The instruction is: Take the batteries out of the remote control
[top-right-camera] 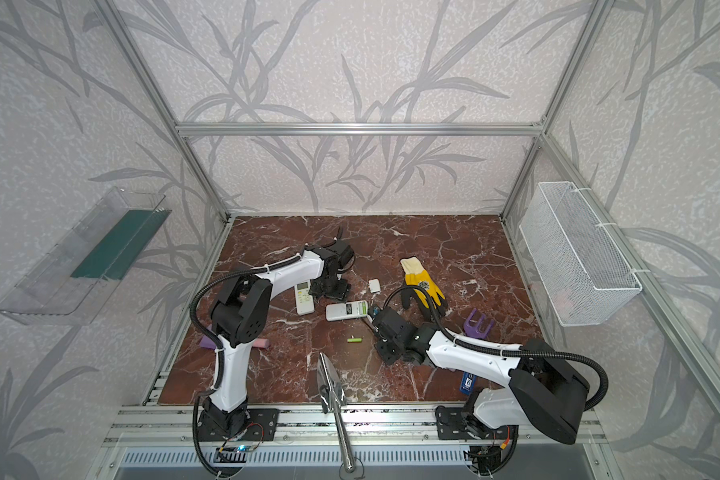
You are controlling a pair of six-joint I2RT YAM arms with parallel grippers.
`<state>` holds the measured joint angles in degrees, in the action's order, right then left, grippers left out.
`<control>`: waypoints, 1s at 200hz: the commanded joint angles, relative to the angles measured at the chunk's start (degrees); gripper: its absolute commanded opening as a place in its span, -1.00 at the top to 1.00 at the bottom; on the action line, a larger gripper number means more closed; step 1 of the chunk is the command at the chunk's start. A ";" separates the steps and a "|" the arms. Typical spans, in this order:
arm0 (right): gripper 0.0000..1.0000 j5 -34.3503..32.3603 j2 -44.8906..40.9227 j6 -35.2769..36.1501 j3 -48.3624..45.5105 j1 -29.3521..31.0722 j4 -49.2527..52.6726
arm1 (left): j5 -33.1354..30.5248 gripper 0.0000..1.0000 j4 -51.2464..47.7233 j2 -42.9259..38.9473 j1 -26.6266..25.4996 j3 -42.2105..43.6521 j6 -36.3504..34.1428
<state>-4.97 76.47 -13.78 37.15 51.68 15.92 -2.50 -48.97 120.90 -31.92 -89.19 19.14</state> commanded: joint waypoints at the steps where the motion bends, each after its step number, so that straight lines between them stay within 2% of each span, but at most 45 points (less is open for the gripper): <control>1: 1.00 -0.87 0.20 -1.05 1.97 -1.44 0.87 | -0.91 -0.54 -4.02 1.14 -0.91 3.61 0.28; 37: 1.00 -1.27 0.17 -0.58 2.67 -2.46 0.81 | -0.07 -0.47 -3.58 -0.19 -2.28 5.80 0.38; 83: 1.00 -1.00 0.35 -0.17 3.39 -3.25 1.76 | 0.23 -0.48 -2.54 -3.78 -3.01 8.63 0.47; 92: 1.00 -1.09 0.03 -0.15 3.51 -3.34 2.18 | -0.44 -0.53 -2.36 -4.82 -3.03 8.98 0.40; 112: 1.00 -1.27 -1.16 -0.28 3.58 -3.51 3.41 | -2.70 -0.81 -1.94 -7.08 -2.91 9.21 0.31; 129: 1.00 -1.53 -2.41 -0.46 3.62 -3.60 4.38 | -3.06 -0.92 -1.16 -9.02 -2.87 8.94 -0.13; 145: 1.00 -1.87 -3.57 -0.89 3.52 -3.69 5.18 | -1.02 -0.99 0.59 -10.85 -2.96 9.06 -0.74; 200: 1.00 0.46 -5.57 -2.99 4.48 -3.69 5.28 | 7.69 -0.96 9.55 -13.95 -5.50 14.20 -1.73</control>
<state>-5.43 71.68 -15.11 39.38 48.27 19.94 1.08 -43.22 107.83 -35.81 -76.97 17.76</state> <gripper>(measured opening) 0.232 0.987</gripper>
